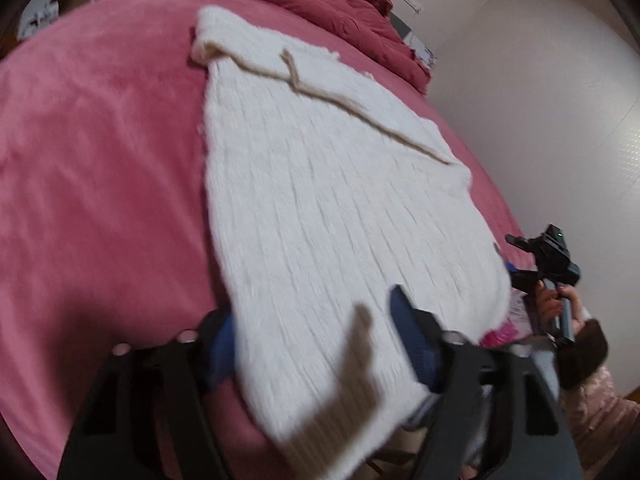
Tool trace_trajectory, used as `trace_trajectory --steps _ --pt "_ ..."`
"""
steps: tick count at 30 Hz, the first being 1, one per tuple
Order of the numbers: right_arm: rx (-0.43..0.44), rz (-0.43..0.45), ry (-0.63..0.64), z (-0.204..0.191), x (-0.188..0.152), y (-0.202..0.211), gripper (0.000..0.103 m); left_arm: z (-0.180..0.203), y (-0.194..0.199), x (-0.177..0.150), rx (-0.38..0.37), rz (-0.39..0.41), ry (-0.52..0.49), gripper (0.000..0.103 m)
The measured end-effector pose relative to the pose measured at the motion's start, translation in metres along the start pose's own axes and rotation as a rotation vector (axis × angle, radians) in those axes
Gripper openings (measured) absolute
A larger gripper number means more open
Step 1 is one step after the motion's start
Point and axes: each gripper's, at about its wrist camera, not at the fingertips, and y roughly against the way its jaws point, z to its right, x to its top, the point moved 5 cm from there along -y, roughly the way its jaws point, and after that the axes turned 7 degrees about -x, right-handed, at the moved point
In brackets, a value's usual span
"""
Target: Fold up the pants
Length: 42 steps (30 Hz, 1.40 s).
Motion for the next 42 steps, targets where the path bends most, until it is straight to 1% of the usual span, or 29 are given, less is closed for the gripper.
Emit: trace_trajectory --steps 3,5,7,10,11,13,14,15,17,18,19,20,22,25,28,30,32,34,36,39,42 --pt "0.014 -0.077 0.105 -0.001 -0.013 -0.002 0.056 0.002 0.005 -0.013 -0.046 0.000 0.002 0.061" --pt "0.035 -0.112 0.114 -0.001 -0.018 -0.003 0.056 0.004 0.006 -0.017 -0.089 -0.007 0.027 0.061" --pt "0.023 -0.127 0.140 -0.005 -0.022 -0.007 0.056 0.008 0.007 -0.023 -0.090 -0.016 0.011 0.061" --pt "-0.017 -0.165 0.187 -0.013 -0.029 -0.018 0.049 0.017 0.003 -0.031 -0.121 -0.039 -0.003 0.060" --pt "-0.028 -0.172 0.201 -0.016 -0.030 -0.021 0.049 0.019 0.001 -0.030 -0.126 -0.041 -0.003 0.060" --pt "-0.048 -0.182 0.223 -0.019 -0.030 -0.024 0.048 0.019 0.002 -0.032 -0.149 -0.050 0.016 0.054" --pt "-0.060 -0.193 0.229 -0.020 -0.029 -0.027 0.043 0.016 0.004 -0.033 -0.150 -0.051 0.028 0.052" --pt "-0.067 -0.199 0.231 -0.020 -0.030 -0.029 0.041 0.016 0.005 -0.034 -0.151 -0.051 0.032 0.049" --pt "-0.095 -0.220 0.252 -0.021 -0.033 -0.032 0.026 0.014 0.007 -0.036 -0.159 -0.062 0.055 0.036" --pt "-0.114 -0.227 0.265 -0.019 -0.036 -0.030 0.022 0.013 0.004 -0.037 -0.164 -0.076 0.069 0.023" --pt "-0.138 -0.226 0.279 -0.021 -0.038 -0.031 0.015 0.011 0.001 -0.040 -0.167 -0.098 0.091 0.011" --pt "-0.154 -0.217 0.291 -0.023 -0.039 -0.030 0.013 0.011 -0.002 -0.039 -0.169 -0.108 0.099 0.007" --pt "-0.172 -0.195 0.321 -0.028 -0.042 -0.027 0.011 0.016 -0.003 -0.038 -0.169 -0.110 0.099 0.007" --pt "-0.190 -0.161 0.354 -0.038 -0.047 -0.021 0.010 0.033 0.005 -0.032 -0.176 -0.099 0.046 0.006" --pt "-0.143 -0.129 0.348 -0.046 -0.055 -0.008 0.009 0.049 0.024 -0.027 -0.195 -0.068 -0.013 0.006" --pt "-0.098 -0.105 0.341 -0.049 -0.062 0.003 0.009 0.053 0.034 -0.026 -0.196 -0.060 -0.030 0.006" --pt "-0.063 -0.090 0.327 -0.053 -0.070 0.010 0.008 0.049 0.046 -0.029 -0.195 -0.055 -0.029 0.005" --pt "-0.016 -0.075 0.317 -0.056 -0.077 0.021 0.008 0.049 0.054 -0.031 -0.212 -0.044 -0.012 0.005" --pt "0.013 -0.065 0.324 -0.060 -0.085 0.029 0.007 0.048 0.059 -0.033 -0.222 -0.035 -0.005 0.005" --pt "0.047 -0.058 0.319 -0.064 -0.099 0.039 0.007 0.048 0.070 -0.033 -0.252 -0.020 0.006 0.005" --pt "0.107 -0.046 0.316 -0.072 -0.115 0.053 0.006 0.054 0.083 -0.036 -0.284 -0.020 0.017 0.005"
